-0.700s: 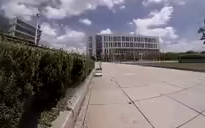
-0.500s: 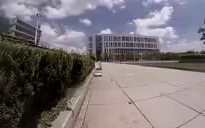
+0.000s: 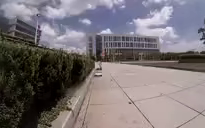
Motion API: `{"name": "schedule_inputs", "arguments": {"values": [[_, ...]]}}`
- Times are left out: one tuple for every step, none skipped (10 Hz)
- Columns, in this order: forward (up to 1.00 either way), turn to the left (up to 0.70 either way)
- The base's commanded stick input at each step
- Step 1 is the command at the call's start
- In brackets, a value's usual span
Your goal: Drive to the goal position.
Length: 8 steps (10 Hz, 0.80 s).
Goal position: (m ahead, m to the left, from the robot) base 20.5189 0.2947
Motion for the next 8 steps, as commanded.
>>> {"name": "schedule_inputs", "arguments": {"values": [[0.02, 0.00], [0.04, 0.00], [0.04, 0.00], [0.04, 0.00], [0.04, 0.00], [0.01, 0.00], [0.02, 0.00], [0.04, 0.00]]}}
